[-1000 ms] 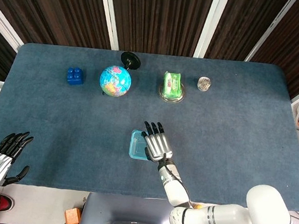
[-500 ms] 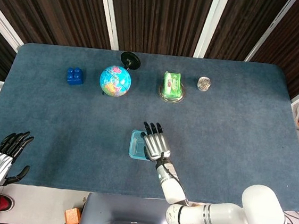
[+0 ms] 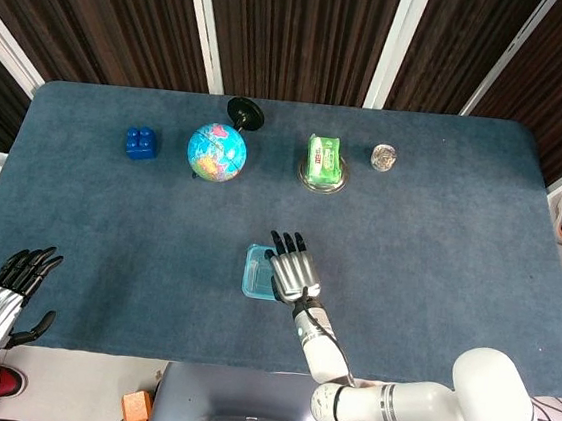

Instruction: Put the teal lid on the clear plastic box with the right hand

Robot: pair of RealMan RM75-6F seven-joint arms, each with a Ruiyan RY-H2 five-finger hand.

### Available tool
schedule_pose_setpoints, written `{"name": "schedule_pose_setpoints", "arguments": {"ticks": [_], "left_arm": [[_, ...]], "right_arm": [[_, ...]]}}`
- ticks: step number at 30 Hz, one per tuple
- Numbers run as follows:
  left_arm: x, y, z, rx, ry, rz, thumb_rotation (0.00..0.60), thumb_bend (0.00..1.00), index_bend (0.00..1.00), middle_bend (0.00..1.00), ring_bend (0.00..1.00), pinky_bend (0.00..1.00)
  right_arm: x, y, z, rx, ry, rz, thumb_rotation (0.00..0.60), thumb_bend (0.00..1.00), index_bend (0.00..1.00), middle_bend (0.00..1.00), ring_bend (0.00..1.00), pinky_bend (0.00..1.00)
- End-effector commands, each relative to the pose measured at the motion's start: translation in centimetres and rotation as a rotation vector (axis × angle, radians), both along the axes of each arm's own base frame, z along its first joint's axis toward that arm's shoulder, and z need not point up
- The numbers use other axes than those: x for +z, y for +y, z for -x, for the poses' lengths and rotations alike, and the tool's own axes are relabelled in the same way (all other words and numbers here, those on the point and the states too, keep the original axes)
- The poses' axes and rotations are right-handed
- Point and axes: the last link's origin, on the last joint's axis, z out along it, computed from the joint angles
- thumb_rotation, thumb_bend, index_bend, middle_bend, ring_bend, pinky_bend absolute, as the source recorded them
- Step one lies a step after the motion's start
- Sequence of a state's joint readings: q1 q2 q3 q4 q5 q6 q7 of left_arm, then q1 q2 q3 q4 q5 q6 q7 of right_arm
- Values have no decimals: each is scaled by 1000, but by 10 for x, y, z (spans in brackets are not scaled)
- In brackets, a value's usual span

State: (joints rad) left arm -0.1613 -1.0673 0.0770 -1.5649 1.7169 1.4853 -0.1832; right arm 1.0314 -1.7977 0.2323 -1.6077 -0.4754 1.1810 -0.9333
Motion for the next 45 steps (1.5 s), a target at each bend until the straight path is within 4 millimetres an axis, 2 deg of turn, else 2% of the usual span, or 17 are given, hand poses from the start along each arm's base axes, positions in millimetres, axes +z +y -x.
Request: {"name": "schedule_pose_setpoints", "arguments": {"ticks": [1, 12, 19, 26, 34, 45], "left_arm": [[0, 0, 0, 0, 0, 0, 600, 392, 0, 1, 0, 0], [1, 0, 0, 0, -2, -2, 600, 391, 0, 1, 0, 0], [1, -1, 0, -4, -3, -1, 600, 391, 0, 1, 0, 0], [0, -3, -1, -11, -4, -3, 600, 390, 0, 0, 0, 0], [0, -3, -2, -13, -2, -2, 600, 390, 0, 1, 0, 0], [1, -3, -1, -13, -5, -4, 600, 391, 0, 1, 0, 0]], "right_arm": [[-1, 0, 1, -3, 3, -4, 600, 553, 332, 0, 0, 0], [-3, 0, 5, -11, 8, -10, 600, 553, 353, 0, 0, 0], [24, 3, -2, 42, -57, 24, 600, 553, 352, 0, 0, 0], [43, 17, 6, 95, -82, 3, 600, 553, 357, 0, 0, 0], [32, 29, 14, 129, -53, -52, 600, 553, 360, 0, 0, 0], [15, 35, 10, 148, -33, -77, 600, 553, 348, 0, 0, 0]]}}
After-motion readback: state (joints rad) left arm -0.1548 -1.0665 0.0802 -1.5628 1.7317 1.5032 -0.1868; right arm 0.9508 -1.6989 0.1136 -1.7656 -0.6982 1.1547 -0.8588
